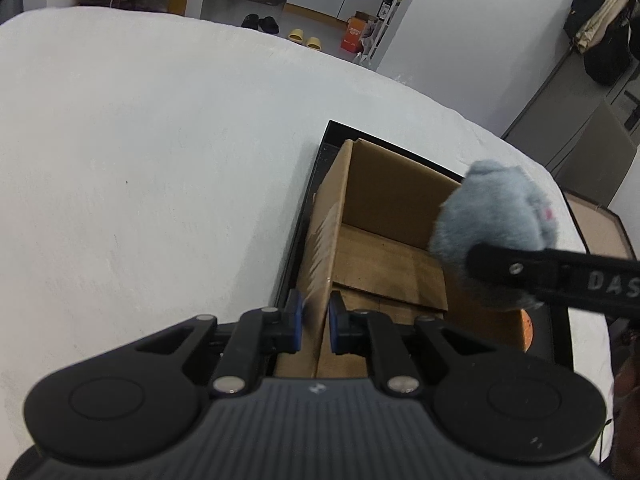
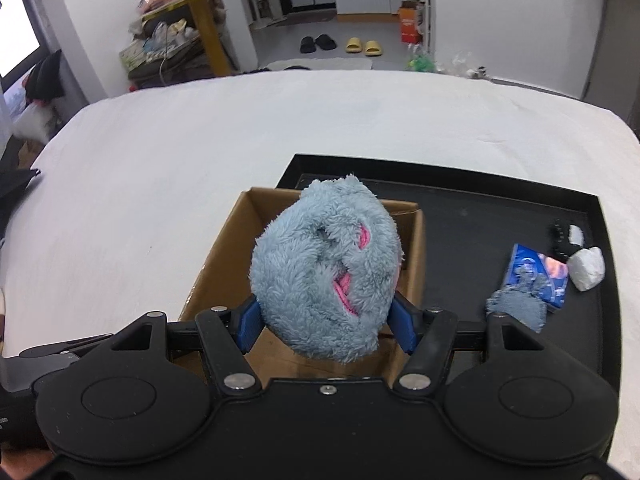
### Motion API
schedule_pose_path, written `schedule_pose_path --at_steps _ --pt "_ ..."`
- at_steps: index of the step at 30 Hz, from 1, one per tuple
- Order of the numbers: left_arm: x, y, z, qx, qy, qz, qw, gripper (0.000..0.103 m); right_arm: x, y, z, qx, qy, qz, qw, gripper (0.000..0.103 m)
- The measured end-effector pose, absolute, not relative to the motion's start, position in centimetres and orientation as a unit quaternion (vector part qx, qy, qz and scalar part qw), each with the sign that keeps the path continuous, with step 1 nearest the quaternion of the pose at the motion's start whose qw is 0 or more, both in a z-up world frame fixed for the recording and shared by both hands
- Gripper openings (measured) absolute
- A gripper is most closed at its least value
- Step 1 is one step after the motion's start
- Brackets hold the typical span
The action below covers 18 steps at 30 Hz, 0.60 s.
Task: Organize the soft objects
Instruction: 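Lift the grey plush with the right gripper and lower it into the box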
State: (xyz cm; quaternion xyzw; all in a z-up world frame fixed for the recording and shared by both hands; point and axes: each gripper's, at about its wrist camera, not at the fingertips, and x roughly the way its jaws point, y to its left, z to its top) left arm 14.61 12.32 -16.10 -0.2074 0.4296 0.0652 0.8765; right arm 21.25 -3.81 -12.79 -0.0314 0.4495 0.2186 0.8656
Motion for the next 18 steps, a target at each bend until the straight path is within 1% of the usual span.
schedule_pose_path --at_steps 10,11,14,18 --pt "14.4 13.3 -16.7 -0.224 0.426 0.061 0.874 0.012 21.6 -1.3 -14.7 -0.045 0.466 0.228 0.854 0.063" --pt "14.4 13.4 -16.7 -0.226 0.426 0.06 0.874 0.012 21.7 -1.0 -14.7 -0.045 0.465 0.229 0.854 0.067" --pt "14.4 13.7 -16.8 -0.232 0.426 0.056 0.873 0.012 21.8 -1.0 -14.6 -0.024 0.453 0.236 0.86 0.073" --pt "14.3 13.5 -16.8 -0.224 0.423 0.058 0.876 0.013 21.7 -1.4 -15.1 -0.025 0.46 0.235 0.856 0.073"
